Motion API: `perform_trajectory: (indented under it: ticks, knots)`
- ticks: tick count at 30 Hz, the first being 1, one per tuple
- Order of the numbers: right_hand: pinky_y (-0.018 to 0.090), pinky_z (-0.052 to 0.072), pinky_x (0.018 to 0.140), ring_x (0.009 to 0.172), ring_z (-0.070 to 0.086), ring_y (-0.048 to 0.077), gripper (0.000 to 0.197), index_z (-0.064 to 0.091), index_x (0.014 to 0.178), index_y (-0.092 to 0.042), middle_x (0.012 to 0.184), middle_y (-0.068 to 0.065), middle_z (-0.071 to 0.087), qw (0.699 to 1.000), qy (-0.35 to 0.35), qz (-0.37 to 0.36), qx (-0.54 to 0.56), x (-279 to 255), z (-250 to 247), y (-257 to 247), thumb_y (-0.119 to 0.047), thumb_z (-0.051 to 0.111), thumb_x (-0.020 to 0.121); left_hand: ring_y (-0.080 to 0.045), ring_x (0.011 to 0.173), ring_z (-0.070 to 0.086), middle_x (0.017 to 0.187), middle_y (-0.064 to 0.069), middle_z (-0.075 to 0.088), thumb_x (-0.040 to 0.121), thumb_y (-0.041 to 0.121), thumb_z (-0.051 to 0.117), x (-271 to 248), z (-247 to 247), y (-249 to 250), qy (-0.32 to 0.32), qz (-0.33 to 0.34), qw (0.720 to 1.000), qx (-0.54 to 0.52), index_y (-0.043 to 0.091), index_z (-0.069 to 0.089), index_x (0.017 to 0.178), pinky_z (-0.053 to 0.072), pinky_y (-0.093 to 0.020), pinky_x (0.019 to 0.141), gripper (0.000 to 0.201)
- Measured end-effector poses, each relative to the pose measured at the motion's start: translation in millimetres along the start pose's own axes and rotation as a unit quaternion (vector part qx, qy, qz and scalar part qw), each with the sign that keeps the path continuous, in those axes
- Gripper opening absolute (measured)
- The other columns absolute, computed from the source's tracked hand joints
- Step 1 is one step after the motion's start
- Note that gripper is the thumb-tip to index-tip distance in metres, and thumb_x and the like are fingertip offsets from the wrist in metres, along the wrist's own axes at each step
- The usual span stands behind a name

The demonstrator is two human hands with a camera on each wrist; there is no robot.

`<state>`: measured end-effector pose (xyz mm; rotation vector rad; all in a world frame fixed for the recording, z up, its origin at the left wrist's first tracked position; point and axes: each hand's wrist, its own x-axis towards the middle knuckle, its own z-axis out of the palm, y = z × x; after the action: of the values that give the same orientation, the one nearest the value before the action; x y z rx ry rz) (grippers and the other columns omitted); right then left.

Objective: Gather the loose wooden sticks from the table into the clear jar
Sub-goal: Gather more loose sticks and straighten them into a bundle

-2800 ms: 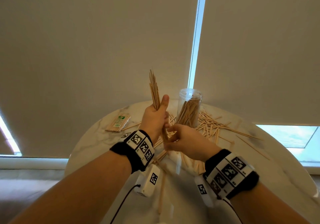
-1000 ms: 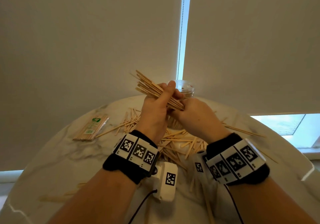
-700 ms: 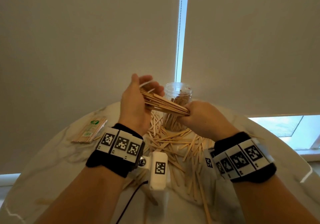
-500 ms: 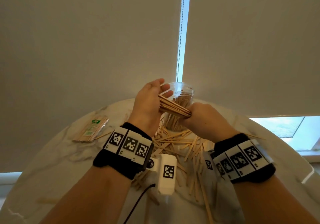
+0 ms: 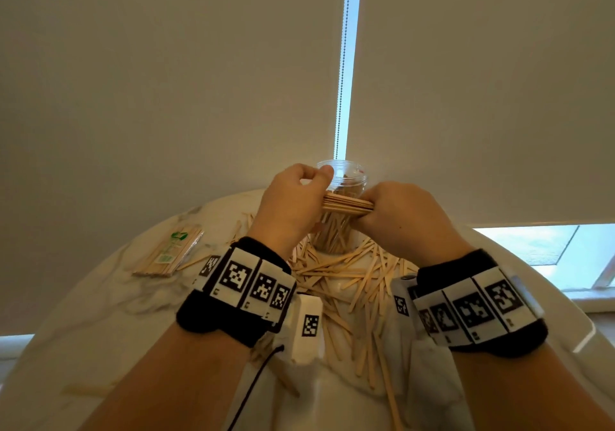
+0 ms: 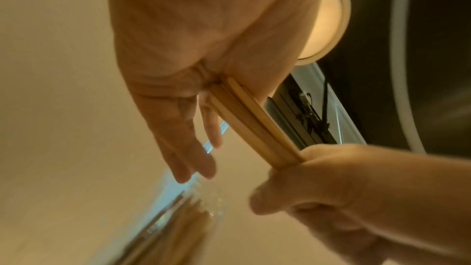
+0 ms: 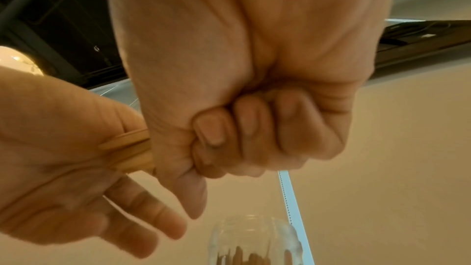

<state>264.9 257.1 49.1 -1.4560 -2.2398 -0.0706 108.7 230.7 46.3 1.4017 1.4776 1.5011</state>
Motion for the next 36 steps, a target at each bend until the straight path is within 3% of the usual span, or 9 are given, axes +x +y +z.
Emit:
perform_trajectory:
  ticks: [3,5,10,14,18,25,28,32,36]
  knots:
    - [0.024,0.039,0.05,0.059,0.058,0.012,0.013,0.073,0.087,-0.029,0.064,-0.005,0.061,1.0,-0.011,0.003,0.01,0.5,-0.9,-1.0,-0.036,0.062,0.089,-0.011,0.057,0.067,0.081,-0.001,0.072,0.094,0.055,0.056,1.7,-5.7,-4.6,0.011,0.034,0.997,0.062,0.018,0.069,0.094,0.049,-0.021,0.046,0.04]
    - [0.025,0.042,0.052,0.06,0.06,0.014,0.014,0.073,0.091,-0.027,0.066,-0.005,0.062,1.0,-0.016,0.004,-0.002,1.4,5.5,-3.5,-0.036,0.063,0.087,-0.01,0.046,0.058,0.07,-0.005,0.07,0.095,0.049,0.06,-1.5,-3.4,-4.0,0.009,0.061,0.998,0.019,0.014,0.07,0.086,0.044,-0.024,0.046,0.037]
    - [0.024,0.035,0.049,0.057,0.057,0.015,0.026,0.068,0.085,-0.024,0.063,-0.005,0.058,0.998,0.012,0.057,-0.022,0.9,13.1,-2.1,-0.048,0.059,0.087,-0.011,0.057,0.064,0.077,-0.008,0.073,0.098,0.047,0.055,-5.6,8.0,-1.6,-0.04,0.094,0.995,0.005,0.01,0.07,0.09,0.053,-0.028,0.056,0.04]
    - [0.026,0.039,0.051,0.056,0.059,0.017,0.026,0.068,0.081,-0.023,0.062,-0.003,0.058,0.999,-0.01,0.048,0.012,2.4,11.9,-6.3,-0.046,0.057,0.087,-0.018,0.088,0.068,0.107,0.0,0.063,0.082,0.07,0.059,2.7,1.6,-7.9,0.048,0.124,0.984,0.114,0.024,0.059,0.111,0.06,-0.042,0.076,0.054]
    - [0.025,0.042,0.053,0.062,0.06,0.016,0.02,0.074,0.094,-0.026,0.068,-0.005,0.062,0.999,0.019,0.026,0.016,-0.5,8.2,-9.7,-0.04,0.063,0.086,-0.007,0.049,0.061,0.065,0.0,0.072,0.09,0.057,0.058,1.3,1.3,-7.7,0.053,0.098,0.986,0.124,0.017,0.063,0.075,0.058,-0.037,0.064,0.044]
    - [0.024,0.042,0.056,0.066,0.059,0.01,0.038,0.065,0.091,-0.027,0.075,-0.007,0.064,0.993,0.015,-0.07,0.095,-1.7,4.8,-16.0,-0.063,0.07,0.079,-0.016,0.042,0.052,0.054,-0.005,0.063,0.089,0.041,0.065,14.4,-7.4,-23.9,0.095,0.03,0.995,0.028,0.014,0.057,0.067,0.044,-0.031,0.053,0.036]
    - [0.026,0.042,0.052,0.057,0.054,0.009,0.057,0.06,0.077,-0.024,0.064,-0.005,0.059,0.993,0.046,-0.074,0.077,-1.2,7.1,-16.8,-0.08,0.05,0.08,-0.017,0.043,0.052,0.056,-0.005,0.061,0.09,0.038,0.065,17.5,-11.2,-27.2,0.115,0.017,0.993,-0.004,0.012,0.057,0.068,0.044,-0.03,0.051,0.035]
    - [0.025,0.033,0.049,0.049,0.05,0.011,0.073,0.067,0.068,-0.023,0.053,-0.004,0.052,0.992,0.122,-0.024,0.02,0.6,12.2,-13.2,-0.078,0.025,0.092,-0.01,0.038,0.048,0.059,-0.009,0.064,0.095,0.037,0.059,10.5,4.3,-30.1,0.087,-0.016,0.995,-0.045,0.005,0.065,0.083,0.039,-0.023,0.044,0.034]
    - [0.026,0.03,0.049,0.049,0.05,0.013,0.064,0.065,0.059,-0.023,0.048,-0.003,0.049,0.994,0.077,0.048,0.065,2.2,4.8,4.2,-0.068,0.036,0.096,-0.009,0.044,0.053,0.071,-0.009,0.073,0.101,0.047,0.047,7.6,11.1,-26.9,0.016,-0.06,0.997,-0.055,0.01,0.069,0.096,0.041,-0.023,0.042,0.044]
